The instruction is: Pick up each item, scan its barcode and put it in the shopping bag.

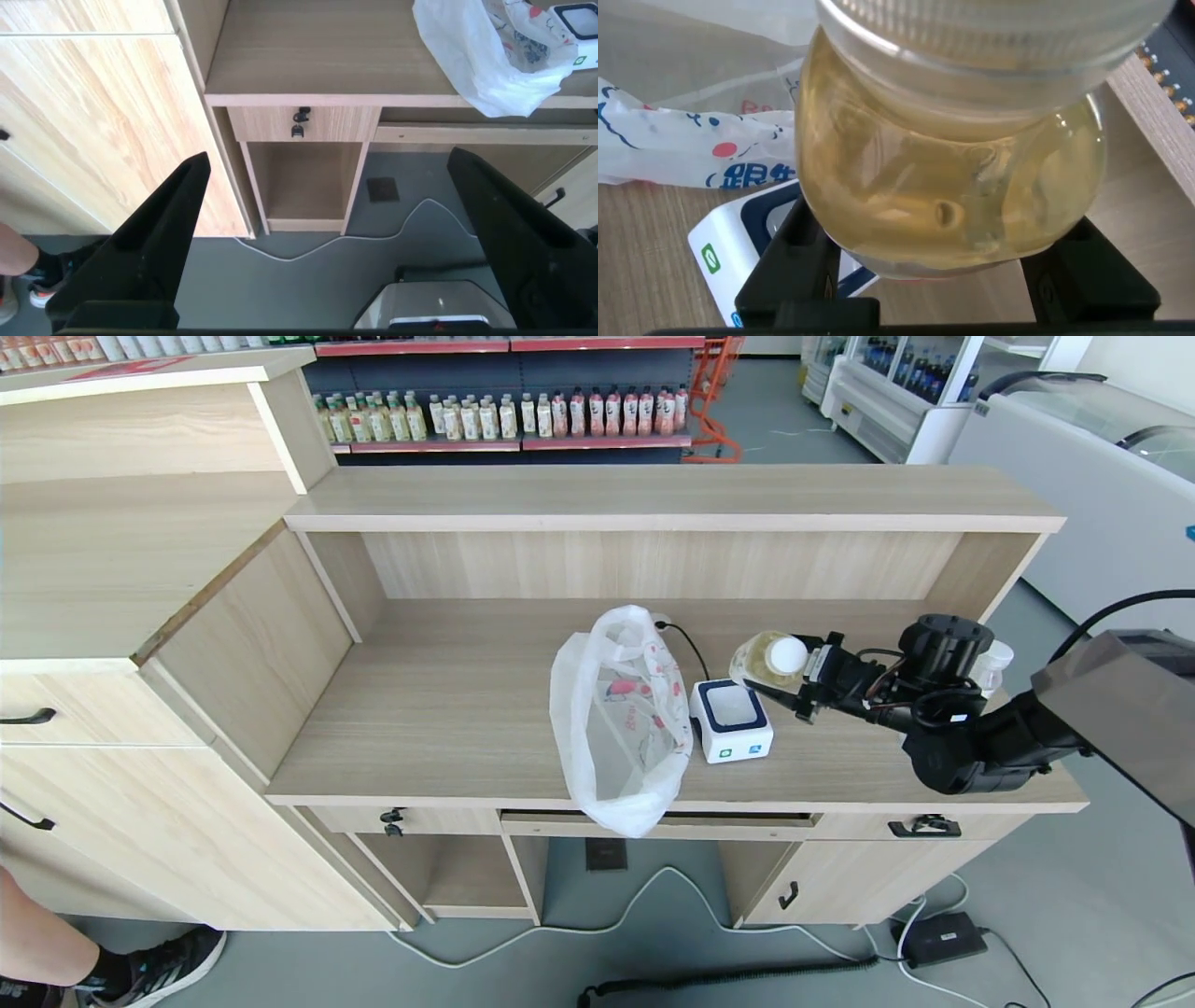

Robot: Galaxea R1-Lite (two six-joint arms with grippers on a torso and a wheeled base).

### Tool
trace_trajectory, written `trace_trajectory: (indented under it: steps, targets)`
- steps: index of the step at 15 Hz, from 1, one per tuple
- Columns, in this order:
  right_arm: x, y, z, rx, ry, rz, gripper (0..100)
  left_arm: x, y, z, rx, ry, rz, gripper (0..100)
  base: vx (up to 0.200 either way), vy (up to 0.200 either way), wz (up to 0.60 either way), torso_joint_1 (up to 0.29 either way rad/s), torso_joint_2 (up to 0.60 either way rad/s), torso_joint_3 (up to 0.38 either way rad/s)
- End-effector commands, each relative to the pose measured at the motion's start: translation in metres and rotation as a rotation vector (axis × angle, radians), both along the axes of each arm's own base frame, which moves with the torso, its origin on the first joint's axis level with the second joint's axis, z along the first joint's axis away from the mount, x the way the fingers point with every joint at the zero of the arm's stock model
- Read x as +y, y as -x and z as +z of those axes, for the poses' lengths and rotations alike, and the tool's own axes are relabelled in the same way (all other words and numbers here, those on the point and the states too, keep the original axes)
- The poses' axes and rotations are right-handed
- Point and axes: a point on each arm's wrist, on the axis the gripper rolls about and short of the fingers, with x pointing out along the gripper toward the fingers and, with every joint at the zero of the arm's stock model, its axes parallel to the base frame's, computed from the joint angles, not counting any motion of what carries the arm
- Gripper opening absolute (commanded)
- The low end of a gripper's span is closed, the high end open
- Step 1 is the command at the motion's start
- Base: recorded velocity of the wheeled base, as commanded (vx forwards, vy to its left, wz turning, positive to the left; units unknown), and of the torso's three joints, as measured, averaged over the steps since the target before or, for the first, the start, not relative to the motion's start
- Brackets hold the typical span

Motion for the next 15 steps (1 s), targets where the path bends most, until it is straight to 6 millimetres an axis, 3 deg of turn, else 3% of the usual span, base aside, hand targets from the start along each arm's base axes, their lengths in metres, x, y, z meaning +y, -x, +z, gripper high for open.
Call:
trace_trajectory:
  steps: [1,15]
  targets:
    - [0.000,-0.003,-0.005,0.007,0.001,0.002,0,0.000,0.000,0.000,0.000,0.001,-0.001,100,0.000,0.000,0.00,0.000,0.00,0.000]
    - [0.002,-0.016,-0.018,0.002,0.005,0.062,0,0.000,0.000,0.000,0.000,0.001,0.001,100,0.000,0.000,0.00,0.000,0.00,0.000]
